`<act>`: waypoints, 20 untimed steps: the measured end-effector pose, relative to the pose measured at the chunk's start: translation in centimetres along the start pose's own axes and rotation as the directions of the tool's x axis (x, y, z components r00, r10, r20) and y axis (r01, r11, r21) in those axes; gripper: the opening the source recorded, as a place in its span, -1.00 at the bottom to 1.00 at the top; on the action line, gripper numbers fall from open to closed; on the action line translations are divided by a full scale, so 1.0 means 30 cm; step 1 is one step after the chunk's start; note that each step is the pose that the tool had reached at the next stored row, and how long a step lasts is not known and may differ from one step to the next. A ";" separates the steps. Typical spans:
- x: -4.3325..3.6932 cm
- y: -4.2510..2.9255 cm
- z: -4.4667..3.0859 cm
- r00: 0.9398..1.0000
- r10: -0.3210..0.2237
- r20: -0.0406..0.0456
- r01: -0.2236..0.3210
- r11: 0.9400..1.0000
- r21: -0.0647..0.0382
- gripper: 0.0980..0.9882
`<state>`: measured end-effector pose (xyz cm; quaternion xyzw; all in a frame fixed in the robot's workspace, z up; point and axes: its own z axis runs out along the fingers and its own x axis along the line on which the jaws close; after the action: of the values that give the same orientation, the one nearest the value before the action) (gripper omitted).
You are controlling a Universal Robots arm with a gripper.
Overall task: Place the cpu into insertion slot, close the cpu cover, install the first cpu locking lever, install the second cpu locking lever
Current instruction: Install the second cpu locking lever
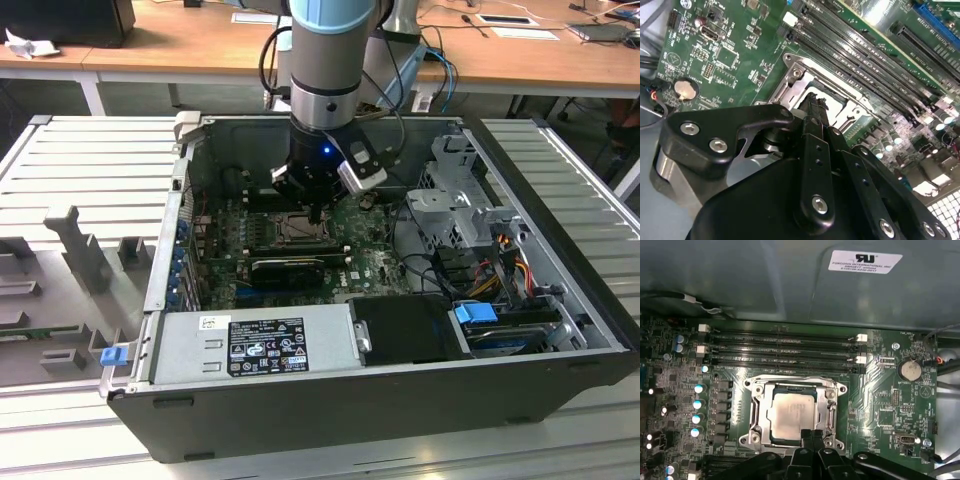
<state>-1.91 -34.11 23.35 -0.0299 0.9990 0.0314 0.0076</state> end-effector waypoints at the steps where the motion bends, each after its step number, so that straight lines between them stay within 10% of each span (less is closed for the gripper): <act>1: 0.000 0.000 -0.006 1.000 0.000 0.000 0.000 1.000 0.000 -0.98; 14: 0.004 -0.076 -0.026 1.000 0.000 0.000 0.000 1.000 -0.002 -0.98; 20: 0.045 -0.081 -0.017 1.000 -0.002 0.000 0.002 1.000 -0.020 -0.98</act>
<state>-3.11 -36.65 23.66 -0.0311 0.9986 0.0414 0.0072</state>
